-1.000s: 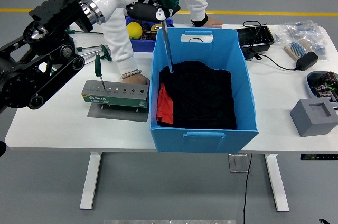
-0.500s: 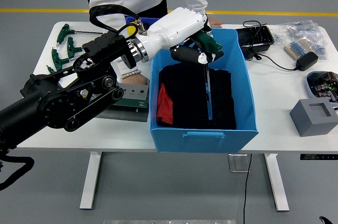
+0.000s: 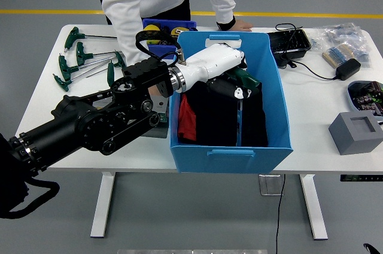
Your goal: Lift tool from toolbox,place it in box,lift tool from toolbox,place it in box
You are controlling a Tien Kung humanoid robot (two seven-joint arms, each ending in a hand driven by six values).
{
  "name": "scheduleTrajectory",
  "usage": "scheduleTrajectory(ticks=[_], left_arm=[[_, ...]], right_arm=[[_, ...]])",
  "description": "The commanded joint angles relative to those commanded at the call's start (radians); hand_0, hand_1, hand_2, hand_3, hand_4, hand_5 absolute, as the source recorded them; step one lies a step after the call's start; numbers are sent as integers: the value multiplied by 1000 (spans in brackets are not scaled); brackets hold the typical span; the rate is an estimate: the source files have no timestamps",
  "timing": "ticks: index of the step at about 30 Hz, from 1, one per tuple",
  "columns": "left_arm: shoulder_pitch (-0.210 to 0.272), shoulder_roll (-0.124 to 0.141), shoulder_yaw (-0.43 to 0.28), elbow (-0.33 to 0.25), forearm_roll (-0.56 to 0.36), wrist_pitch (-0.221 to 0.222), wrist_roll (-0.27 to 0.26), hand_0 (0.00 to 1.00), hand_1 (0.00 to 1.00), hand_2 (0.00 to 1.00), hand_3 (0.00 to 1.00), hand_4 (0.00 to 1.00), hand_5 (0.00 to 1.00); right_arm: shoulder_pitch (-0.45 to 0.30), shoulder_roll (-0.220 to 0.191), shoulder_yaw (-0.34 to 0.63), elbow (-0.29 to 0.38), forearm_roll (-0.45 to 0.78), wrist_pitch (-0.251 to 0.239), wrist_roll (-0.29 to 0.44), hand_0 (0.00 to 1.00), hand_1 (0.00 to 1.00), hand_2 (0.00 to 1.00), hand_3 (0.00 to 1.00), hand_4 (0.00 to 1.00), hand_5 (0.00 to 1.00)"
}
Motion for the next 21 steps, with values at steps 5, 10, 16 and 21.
scheduleTrajectory(ticks=[5,10,16,21], left_arm=[[-16,-23,22,42,8,-56,1,490,503,554,600,882,776],[-22,-28,19,69,1,-35,-32,490,503,554,600,882,776],[-30,-28,-17,74,12,22,-69,692,694,719,730,946,793],[-43,-28,-72,51,28,73,-97,768,748,782,780,980,798]], right_arm=[[2,-2,7,0,-10,0,-1,682,659,710,560,781,667],[5,-3,15,0,-21,0,-2,682,659,710,560,781,667],[5,-3,21,0,-30,0,-4,682,658,710,559,780,668],[7,-5,30,0,-43,0,-6,683,660,710,559,780,667]])
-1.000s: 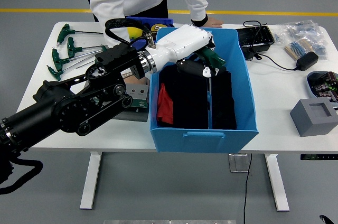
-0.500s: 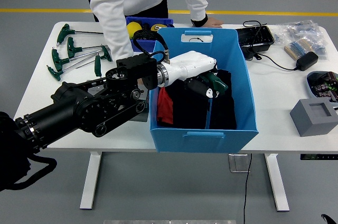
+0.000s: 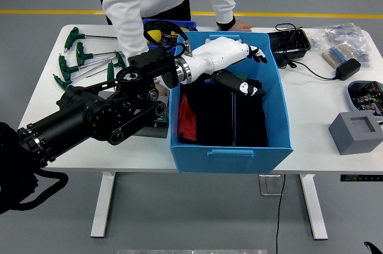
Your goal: Lift tool from toolbox,place it in box,lift tool from toolbox,place it in box
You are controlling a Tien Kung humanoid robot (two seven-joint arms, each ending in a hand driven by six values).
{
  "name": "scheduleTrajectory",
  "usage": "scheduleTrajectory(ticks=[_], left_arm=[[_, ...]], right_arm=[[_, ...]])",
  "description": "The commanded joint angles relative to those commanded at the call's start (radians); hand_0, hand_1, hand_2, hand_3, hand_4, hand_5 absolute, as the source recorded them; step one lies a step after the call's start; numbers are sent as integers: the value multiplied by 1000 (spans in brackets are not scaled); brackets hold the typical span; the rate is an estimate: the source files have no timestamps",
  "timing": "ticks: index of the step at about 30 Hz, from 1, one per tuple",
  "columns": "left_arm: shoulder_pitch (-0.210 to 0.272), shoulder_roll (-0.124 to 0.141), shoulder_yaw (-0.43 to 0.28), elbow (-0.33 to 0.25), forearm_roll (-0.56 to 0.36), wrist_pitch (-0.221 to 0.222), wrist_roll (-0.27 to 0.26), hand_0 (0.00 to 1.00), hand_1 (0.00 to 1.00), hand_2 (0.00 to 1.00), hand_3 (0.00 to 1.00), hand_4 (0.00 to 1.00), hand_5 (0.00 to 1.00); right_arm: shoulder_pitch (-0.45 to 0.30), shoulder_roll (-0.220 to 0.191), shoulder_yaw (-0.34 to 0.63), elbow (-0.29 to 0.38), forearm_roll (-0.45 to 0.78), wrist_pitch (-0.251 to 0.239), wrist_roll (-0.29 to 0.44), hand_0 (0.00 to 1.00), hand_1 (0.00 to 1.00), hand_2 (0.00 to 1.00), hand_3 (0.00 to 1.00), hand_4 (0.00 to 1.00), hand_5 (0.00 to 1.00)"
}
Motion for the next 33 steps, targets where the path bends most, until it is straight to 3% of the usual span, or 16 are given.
scheduleTrajectory(ticks=[6,13,14,15,19,20,22,26,31,32,33], left_arm=[[4,2,-67,-39,26,20,-4,783,765,797,791,985,791],[40,47,-142,-85,112,-13,40,778,759,792,780,997,783],[46,54,-154,-90,123,-19,48,675,670,708,727,995,785],[53,62,-167,-95,133,-26,55,675,670,708,727,995,785],[86,112,-236,-114,190,-80,98,675,670,708,727,995,785],[90,123,-243,-115,197,-93,105,665,652,680,666,987,803],[98,149,-251,-113,208,-112,113,665,652,680,666,987,803],[111,222,-219,-102,225,-145,123,679,652,665,640,975,812],[121,314,-129,-87,223,-251,160,679,652,665,640,975,812],[122,328,-110,-85,220,-275,169,719,673,670,626,846,767],[123,339,-95,-84,219,-299,177,719,673,670,626,846,767]], right_arm=[[1,-2,2,0,6,-2,4,680,657,710,560,779,665],[-3,0,-5,0,26,-2,9,681,658,710,559,779,665],[-4,1,-7,0,29,-3,10,680,655,710,558,778,664],[-5,1,-8,0,31,-3,10,680,655,710,558,778,664],[-10,4,-8,0,37,-4,11,680,655,710,558,778,664],[-11,4,-6,0,36,-4,10,679,654,709,558,777,663],[-12,5,-4,0,34,-4,10,679,654,709,558,777,663],[-14,6,7,0,26,-5,8,679,654,709,558,777,663],[-18,7,13,0,24,-6,7,677,655,709,558,777,663],[-18,8,11,0,27,-6,7,680,656,708,558,776,662],[-19,8,9,0,30,-6,8,680,656,708,558,776,662]])
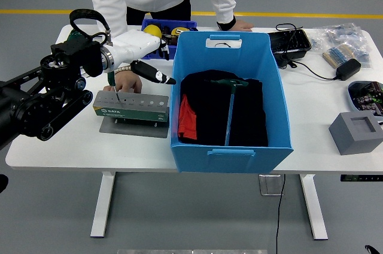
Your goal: Lift tool from toolbox,place it in box,lift tool from toolbox,place it in box
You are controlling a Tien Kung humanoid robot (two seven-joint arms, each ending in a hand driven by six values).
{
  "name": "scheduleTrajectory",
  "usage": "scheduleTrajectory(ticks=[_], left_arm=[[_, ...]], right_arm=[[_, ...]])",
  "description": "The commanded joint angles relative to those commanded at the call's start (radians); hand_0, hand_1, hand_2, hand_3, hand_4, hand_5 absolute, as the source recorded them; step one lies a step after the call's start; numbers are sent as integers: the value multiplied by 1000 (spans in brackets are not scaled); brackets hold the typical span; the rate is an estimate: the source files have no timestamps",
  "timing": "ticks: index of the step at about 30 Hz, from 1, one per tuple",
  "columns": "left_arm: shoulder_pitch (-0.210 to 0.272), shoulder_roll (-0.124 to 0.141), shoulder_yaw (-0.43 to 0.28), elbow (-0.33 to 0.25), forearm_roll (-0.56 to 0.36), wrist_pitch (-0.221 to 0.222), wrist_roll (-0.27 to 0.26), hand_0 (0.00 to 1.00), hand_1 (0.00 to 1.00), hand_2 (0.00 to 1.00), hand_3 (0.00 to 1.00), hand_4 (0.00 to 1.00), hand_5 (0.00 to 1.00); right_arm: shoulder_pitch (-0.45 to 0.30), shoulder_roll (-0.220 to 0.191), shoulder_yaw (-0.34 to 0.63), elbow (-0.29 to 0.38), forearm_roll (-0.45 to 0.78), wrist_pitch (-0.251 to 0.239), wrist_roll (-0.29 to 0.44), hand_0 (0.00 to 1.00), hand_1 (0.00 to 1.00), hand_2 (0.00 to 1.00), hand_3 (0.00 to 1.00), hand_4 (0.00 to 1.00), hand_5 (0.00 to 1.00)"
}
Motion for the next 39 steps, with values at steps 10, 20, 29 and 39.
scheduleTrajectory(ticks=[10,20,29,39], left_arm=[[-3,61,47,-8,-22,-58,-5,716,663,664,574,778,749],[-44,89,117,6,30,-56,-28,730,658,642,530,761,690],[-60,96,150,9,54,-86,-11,749,655,632,530,766,667],[-65,97,165,23,69,-107,11,766,643,575,515,778,644]], right_arm=[[-2,3,-14,0,16,0,2,683,657,709,558,776,662],[-3,3,-6,0,11,0,1,684,657,709,558,777,661],[-2,2,-4,0,8,0,0,684,657,708,558,777,661],[-1,1,8,0,-2,0,-1,685,657,710,559,777,661]])
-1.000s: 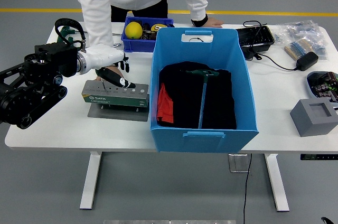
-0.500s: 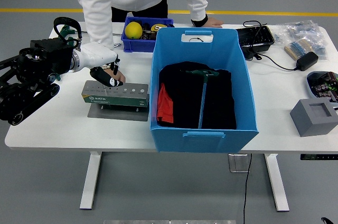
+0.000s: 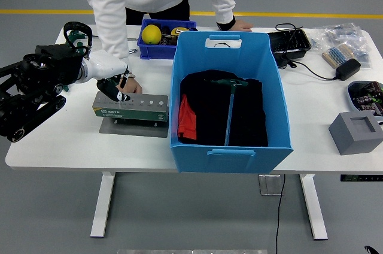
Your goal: Lift tool from toolbox,place it in box,lift tool from toolbox,place it in box
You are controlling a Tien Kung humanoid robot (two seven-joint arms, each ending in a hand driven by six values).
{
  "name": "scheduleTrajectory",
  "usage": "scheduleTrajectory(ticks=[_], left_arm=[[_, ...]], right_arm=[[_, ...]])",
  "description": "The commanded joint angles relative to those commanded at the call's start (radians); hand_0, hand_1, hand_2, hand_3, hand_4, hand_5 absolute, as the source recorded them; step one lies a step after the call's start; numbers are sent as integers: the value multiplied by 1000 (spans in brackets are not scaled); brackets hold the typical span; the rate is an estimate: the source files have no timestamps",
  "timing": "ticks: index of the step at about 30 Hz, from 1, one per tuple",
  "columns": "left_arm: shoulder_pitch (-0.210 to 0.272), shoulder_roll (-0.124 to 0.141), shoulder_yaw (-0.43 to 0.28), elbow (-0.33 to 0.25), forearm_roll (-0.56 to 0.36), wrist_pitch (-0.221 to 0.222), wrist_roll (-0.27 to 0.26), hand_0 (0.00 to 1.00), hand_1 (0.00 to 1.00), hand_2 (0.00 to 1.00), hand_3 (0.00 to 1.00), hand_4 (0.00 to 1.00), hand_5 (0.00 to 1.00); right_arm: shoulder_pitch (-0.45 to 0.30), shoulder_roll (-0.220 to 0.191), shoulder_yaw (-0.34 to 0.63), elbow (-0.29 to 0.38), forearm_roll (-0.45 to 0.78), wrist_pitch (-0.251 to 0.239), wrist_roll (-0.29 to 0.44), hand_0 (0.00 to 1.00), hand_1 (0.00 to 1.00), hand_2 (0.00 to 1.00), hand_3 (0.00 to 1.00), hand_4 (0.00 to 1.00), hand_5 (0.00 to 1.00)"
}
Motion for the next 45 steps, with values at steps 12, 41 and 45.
scheduleTrajectory(ticks=[12,41,45], left_arm=[[-5,-1,20,13,-9,-6,1,771,585,471,452,786,633],[-1,-12,41,71,-15,81,-67,585,205,180,184,794,597],[-1,-10,42,79,-6,111,-91,408,160,149,148,831,572]], right_arm=[[-1,0,17,0,-18,-1,-4,684,658,710,559,777,660],[-5,2,35,0,-34,-2,-7,688,659,710,559,777,660],[-4,1,38,0,-36,-2,-7,686,659,710,559,777,660]])
